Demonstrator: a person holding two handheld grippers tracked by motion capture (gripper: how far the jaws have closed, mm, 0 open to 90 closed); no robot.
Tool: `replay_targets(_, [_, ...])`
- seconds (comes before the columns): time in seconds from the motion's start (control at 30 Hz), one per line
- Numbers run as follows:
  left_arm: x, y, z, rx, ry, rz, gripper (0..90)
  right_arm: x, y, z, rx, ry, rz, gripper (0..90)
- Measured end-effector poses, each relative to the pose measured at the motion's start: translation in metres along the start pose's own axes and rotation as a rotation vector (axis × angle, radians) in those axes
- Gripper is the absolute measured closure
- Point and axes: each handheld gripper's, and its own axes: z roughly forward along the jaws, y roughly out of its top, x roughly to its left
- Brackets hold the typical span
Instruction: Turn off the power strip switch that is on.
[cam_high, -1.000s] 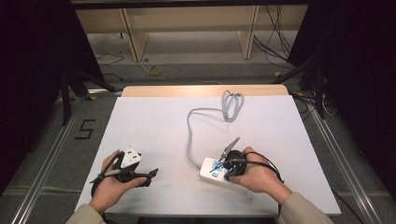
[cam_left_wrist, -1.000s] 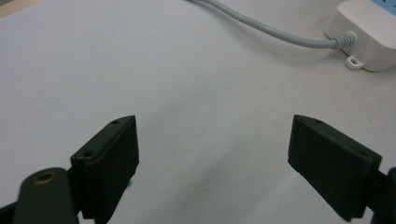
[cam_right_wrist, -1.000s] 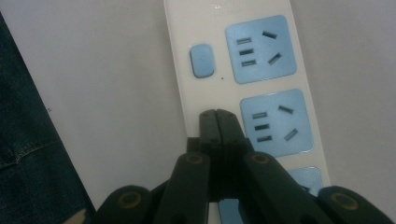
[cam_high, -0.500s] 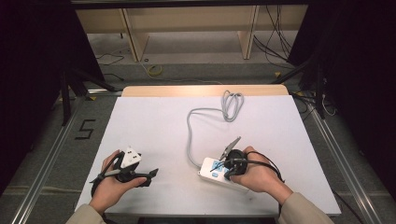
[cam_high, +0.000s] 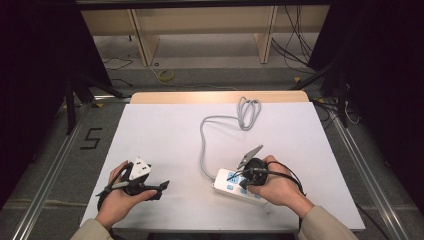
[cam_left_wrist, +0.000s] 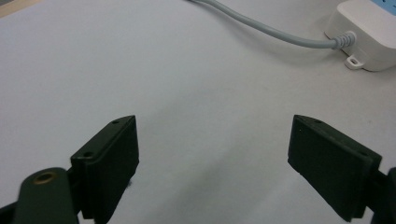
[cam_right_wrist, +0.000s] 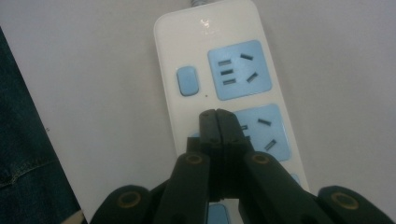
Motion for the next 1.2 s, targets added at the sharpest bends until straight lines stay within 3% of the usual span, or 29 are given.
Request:
replay_targets(0.33, [0.000,0.000,0.000,0.000,-0.002,-0.001,15.9,-0.009,-0.005,-0.009,-0.089,-0.029,0.042,90.0])
replay_targets(1.2, [0.000,0.000,0.000,0.000,-0.001,-0.001,15.9,-0.029,-0.019,-0.025,-0.263,-0.114,0.155,90.0])
